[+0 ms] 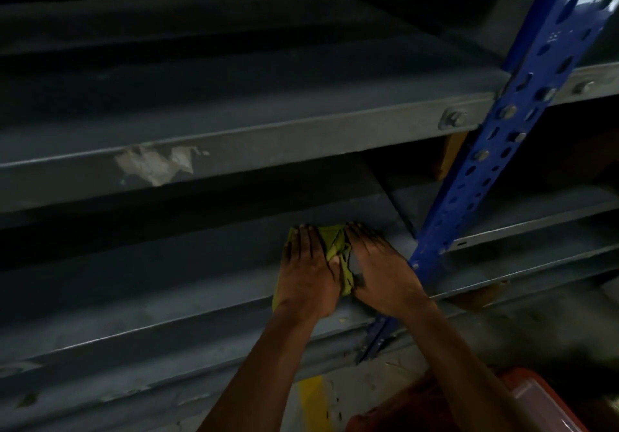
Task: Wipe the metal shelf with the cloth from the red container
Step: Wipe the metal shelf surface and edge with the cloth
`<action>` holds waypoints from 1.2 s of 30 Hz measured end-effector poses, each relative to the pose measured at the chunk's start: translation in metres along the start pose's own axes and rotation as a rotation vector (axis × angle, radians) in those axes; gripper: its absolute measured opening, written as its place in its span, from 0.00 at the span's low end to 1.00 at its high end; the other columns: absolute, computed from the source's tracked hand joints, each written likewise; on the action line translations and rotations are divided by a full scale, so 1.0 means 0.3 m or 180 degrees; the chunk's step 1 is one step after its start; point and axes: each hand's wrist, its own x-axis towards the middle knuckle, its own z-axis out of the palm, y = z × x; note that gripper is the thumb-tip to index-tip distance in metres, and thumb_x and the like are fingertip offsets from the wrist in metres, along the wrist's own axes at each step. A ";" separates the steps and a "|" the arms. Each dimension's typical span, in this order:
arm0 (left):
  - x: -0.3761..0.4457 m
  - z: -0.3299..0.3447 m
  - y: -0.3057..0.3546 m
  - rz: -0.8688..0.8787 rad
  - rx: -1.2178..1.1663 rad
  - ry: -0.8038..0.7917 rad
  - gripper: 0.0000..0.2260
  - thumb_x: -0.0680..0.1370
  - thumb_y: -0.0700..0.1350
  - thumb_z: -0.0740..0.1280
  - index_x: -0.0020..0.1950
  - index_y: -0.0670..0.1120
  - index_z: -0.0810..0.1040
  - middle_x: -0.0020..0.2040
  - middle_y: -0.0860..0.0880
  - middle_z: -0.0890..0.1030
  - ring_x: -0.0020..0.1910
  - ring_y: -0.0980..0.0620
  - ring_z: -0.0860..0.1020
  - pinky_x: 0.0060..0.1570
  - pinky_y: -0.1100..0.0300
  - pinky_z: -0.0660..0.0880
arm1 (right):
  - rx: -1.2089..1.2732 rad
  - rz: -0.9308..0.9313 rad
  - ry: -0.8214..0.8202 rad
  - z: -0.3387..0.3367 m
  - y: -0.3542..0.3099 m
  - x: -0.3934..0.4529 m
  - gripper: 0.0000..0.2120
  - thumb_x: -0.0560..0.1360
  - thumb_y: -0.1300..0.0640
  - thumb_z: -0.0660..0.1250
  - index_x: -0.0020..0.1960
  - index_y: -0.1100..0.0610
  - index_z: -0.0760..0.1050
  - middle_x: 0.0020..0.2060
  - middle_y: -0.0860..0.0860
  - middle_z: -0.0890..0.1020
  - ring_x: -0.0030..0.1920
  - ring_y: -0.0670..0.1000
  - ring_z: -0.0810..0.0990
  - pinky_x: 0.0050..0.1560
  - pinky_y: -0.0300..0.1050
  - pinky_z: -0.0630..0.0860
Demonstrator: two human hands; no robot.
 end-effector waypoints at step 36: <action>0.018 -0.091 -0.135 -0.0325 -0.3615 -0.0024 0.12 0.80 0.43 0.62 0.62 0.53 0.74 0.61 0.51 0.78 0.61 0.55 0.75 0.65 0.56 0.69 | -0.0849 0.0545 0.0242 0.023 -0.091 0.138 0.26 0.74 0.38 0.54 0.64 0.50 0.74 0.63 0.55 0.77 0.64 0.59 0.73 0.68 0.61 0.65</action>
